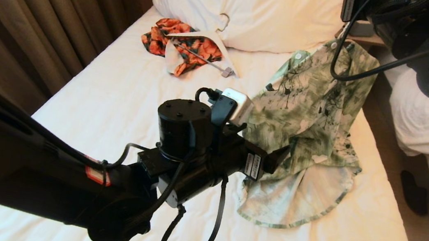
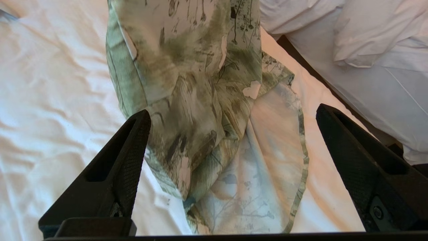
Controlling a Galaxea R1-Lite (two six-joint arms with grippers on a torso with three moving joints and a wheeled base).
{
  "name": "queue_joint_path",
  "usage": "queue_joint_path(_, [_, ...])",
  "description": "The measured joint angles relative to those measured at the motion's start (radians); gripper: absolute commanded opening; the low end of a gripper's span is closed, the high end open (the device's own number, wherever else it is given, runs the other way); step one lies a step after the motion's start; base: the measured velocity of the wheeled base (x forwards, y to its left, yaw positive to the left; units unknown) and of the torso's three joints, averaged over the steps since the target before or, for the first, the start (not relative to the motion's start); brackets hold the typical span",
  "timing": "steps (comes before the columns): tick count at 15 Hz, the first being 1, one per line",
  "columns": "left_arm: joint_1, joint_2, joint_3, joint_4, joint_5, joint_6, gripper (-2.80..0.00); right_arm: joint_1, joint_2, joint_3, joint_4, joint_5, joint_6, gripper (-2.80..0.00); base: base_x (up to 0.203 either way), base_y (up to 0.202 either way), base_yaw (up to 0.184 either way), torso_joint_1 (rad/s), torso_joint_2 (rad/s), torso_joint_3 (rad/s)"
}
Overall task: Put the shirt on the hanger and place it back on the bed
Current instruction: Take the clothes hanger out of the clothes
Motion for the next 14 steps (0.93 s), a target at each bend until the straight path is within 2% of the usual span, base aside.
queue_joint_path(7, [0.019, -0.084, 0.057, 0.002, 0.0, 0.01, 0.0, 0.054, -0.003, 0.002, -0.032, -0.036, -0.16, -2.8, 0.0, 0.0, 0.0, 0.0, 0.0, 0.0])
queue_joint_path(8, [0.02, -0.097, 0.066, 0.002, 0.0, 0.016, 0.0, 0.07, -0.005, 0.002, -0.032, -0.066, -0.187, -2.8, 0.0, 0.0, 0.0, 0.0, 0.0, 0.0])
queue_joint_path(14, [0.022, -0.181, 0.135, 0.003, 0.001, 0.018, 0.0, 0.205, -0.001, 0.001, -0.03, -0.123, -0.254, -2.8, 0.0, 0.0, 0.0, 0.0, 0.0, 0.0])
